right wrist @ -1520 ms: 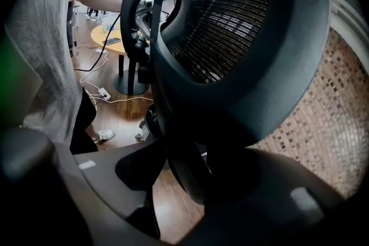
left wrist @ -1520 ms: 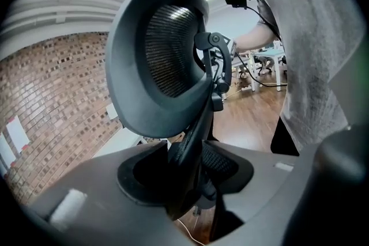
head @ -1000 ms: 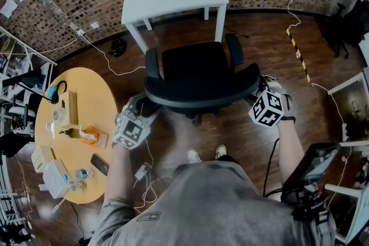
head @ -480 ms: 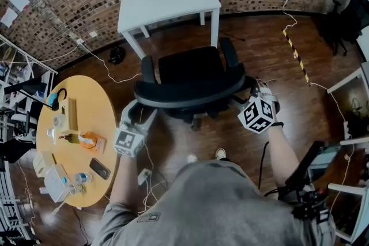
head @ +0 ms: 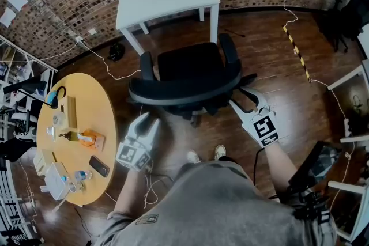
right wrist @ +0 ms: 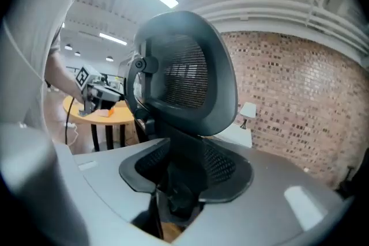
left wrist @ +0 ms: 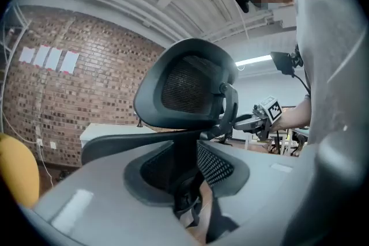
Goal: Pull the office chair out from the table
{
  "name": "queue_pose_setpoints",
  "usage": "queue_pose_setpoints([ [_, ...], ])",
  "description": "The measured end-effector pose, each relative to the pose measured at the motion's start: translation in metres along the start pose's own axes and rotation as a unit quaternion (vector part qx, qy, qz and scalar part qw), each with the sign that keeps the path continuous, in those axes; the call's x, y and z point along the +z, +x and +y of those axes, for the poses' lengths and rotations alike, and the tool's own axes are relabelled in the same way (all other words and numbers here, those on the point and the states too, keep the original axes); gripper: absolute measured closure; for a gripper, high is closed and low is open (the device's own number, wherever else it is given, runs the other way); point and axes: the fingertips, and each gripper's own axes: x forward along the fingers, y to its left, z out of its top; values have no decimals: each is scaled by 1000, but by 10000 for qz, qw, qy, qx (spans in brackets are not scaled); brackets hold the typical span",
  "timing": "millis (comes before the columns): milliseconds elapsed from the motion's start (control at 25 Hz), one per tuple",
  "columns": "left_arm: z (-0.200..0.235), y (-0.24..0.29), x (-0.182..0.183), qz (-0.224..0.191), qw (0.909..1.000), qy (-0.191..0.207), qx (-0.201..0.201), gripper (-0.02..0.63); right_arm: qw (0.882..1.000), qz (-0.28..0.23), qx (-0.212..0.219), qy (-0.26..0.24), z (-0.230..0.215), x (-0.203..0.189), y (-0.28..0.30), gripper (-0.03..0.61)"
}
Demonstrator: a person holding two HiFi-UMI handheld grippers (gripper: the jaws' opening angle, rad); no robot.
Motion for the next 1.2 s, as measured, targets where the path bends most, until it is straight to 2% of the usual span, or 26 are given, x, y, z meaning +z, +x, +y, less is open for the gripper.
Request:
queue_pose_setpoints([
  [120, -15, 2, -4, -48, 9992, -387, -58, 549, 9964, -211, 350, 740, 17, -4, -8, 465],
  [200, -27, 6, -3, -90, 9984, -514, -210, 595, 9893, -353, 526, 1314, 26, -3, -11, 506],
  [280, -39, 10, 0, -138, 9974, -605, -356, 611, 9798, -501, 680, 1815, 35, 1, -12, 539],
  [360, -50, 13, 1, -170, 9962, -706, -483, 612, 9727, -614, 835, 2075, 46, 6, -11, 563],
  [600, -66, 22, 6, -186, 9942, -810, -675, 612, 9725, -629, 1042, 1984, 68, 10, -5, 565],
  [1200, -63, 22, 2, -142, 9952, -619, -742, 612, 9775, -593, 1022, 1749, 71, 10, 1, 566],
])
